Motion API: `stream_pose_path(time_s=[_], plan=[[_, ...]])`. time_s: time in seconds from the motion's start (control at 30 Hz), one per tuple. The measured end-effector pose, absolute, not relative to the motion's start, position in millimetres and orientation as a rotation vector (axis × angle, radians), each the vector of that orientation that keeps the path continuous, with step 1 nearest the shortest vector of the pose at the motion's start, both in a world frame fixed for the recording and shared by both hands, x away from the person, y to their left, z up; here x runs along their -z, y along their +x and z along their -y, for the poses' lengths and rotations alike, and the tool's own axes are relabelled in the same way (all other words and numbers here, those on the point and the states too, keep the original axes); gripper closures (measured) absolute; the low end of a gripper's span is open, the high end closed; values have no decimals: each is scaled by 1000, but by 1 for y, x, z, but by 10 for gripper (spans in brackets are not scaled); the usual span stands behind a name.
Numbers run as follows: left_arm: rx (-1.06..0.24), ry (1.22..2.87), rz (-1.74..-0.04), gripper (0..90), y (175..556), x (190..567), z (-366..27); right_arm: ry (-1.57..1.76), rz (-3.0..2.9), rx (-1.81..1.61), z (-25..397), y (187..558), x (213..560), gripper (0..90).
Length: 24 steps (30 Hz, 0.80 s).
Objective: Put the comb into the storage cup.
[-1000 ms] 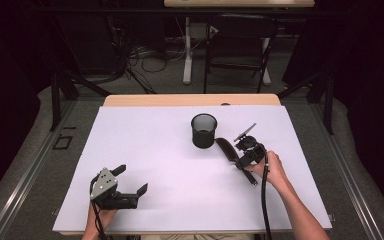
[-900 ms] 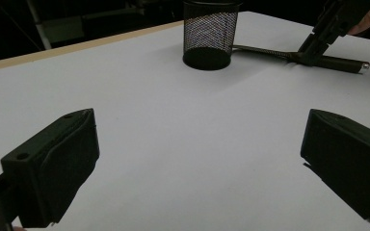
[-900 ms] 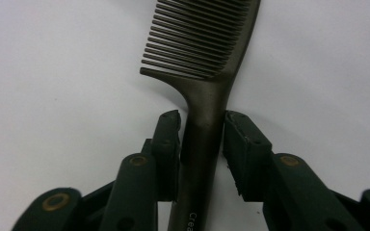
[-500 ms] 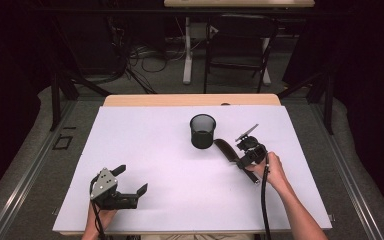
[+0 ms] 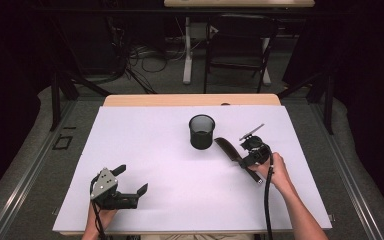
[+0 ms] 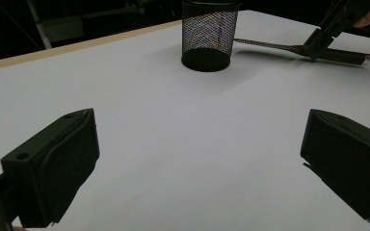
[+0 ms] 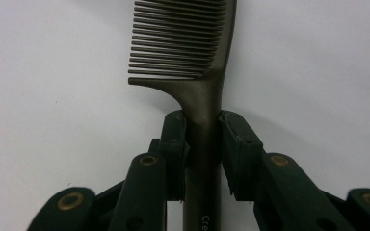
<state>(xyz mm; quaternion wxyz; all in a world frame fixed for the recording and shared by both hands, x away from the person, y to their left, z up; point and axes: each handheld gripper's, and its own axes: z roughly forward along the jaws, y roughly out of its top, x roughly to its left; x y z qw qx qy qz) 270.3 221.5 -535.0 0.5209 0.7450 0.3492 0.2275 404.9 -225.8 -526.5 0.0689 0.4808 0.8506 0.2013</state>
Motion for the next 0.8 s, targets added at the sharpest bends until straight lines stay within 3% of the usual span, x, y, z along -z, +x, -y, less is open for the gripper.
stream_pose_path(time_s=[0.8], plan=[[-546, 1787, -821, 1, 270, 534, -221, 1405, -2492, -744, 240, 393, 512, 727]])
